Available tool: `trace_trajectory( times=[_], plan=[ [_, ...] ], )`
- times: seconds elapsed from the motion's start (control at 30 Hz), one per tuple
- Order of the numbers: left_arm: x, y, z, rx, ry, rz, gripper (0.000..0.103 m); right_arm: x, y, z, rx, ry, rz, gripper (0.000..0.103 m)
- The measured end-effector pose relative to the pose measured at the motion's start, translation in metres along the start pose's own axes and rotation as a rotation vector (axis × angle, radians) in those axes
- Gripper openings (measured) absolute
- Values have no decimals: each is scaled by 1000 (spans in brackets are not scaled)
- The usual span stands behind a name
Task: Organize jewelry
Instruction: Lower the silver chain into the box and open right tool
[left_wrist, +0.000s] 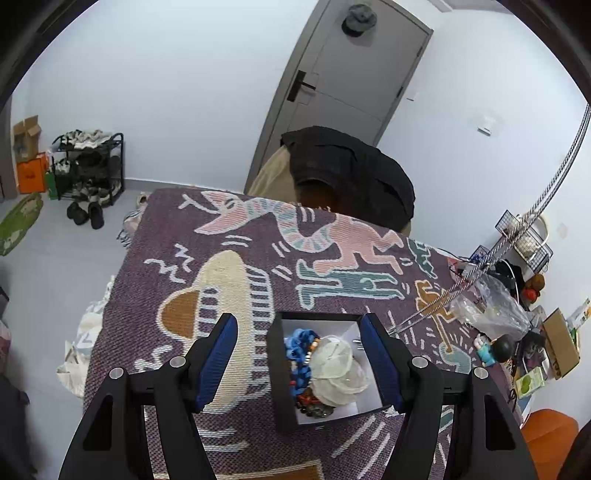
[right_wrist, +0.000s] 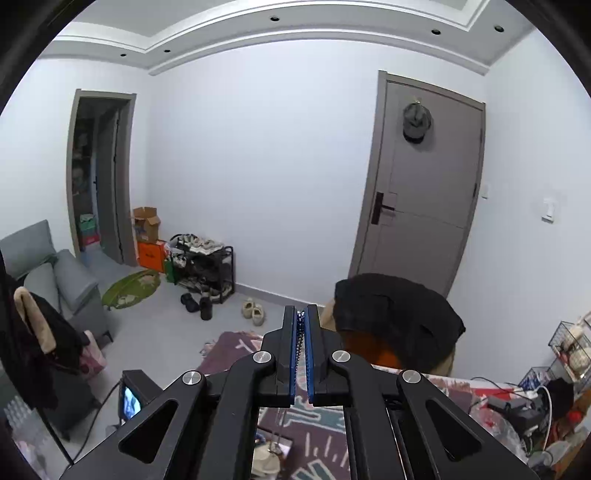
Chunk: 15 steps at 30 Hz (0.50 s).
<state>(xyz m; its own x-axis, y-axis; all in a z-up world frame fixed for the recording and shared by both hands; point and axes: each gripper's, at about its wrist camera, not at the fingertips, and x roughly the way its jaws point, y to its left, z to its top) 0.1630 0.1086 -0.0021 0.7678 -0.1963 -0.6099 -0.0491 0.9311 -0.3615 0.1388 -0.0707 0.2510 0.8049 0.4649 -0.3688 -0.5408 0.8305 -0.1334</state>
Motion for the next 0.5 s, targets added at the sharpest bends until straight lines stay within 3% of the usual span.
trace_trajectory(
  times=[0.5],
  plan=[
    [-1,28,-5,-22,16,59,70,80,19,-84,123,123,99,4]
  ],
)
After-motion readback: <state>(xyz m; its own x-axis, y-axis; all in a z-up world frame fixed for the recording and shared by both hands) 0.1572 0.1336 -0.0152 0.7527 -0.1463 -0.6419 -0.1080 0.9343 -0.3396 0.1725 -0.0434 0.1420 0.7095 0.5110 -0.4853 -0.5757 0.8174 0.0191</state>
